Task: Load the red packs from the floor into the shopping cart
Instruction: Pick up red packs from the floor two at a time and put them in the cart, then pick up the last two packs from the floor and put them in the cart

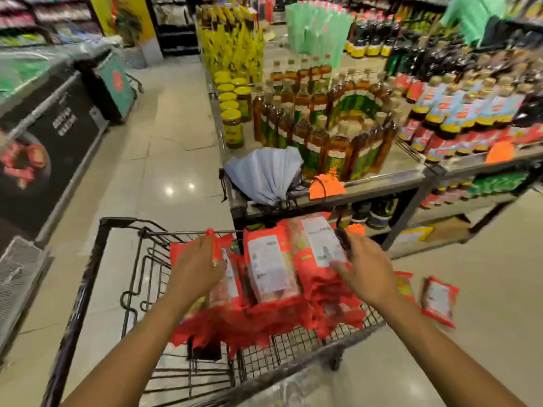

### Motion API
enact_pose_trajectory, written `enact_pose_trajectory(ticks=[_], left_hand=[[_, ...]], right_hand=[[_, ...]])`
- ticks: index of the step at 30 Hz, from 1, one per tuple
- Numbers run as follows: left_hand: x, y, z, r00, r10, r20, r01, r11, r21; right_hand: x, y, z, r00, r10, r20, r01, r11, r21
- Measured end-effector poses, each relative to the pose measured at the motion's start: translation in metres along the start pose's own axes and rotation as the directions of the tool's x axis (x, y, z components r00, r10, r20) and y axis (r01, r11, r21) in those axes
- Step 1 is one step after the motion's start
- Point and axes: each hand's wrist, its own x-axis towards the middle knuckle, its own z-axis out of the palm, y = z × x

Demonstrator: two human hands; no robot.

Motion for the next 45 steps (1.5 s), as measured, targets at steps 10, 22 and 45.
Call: enact_pose_trajectory(ticks=[10, 22, 45], left_hand=[[-0.136, 0.199, -0.084, 0.719, 0.64, -0.272, -0.564, 0.766, 0.31], [-0.235, 0.433, 0.001, 0.525, 0.842, -0.12, -0.736, 0.521, 0.434], [-0.043, 0.688, 0.255, 0.711, 0.7, 0.069, -0.676, 0.652, 0.343]], right_hand=[[-0.181, -0.007, -0.182, 0.925, 0.004, -0.381, -0.114, 0.957, -0.267], [-0.312, 0.205, -0.249, 0.845, 0.306, -0.438, -0.433, 0.873, -0.225], [-0.066, 0.544, -0.21, 0.951, 0.286, -0.118, -0.309, 0.91, -0.276]])
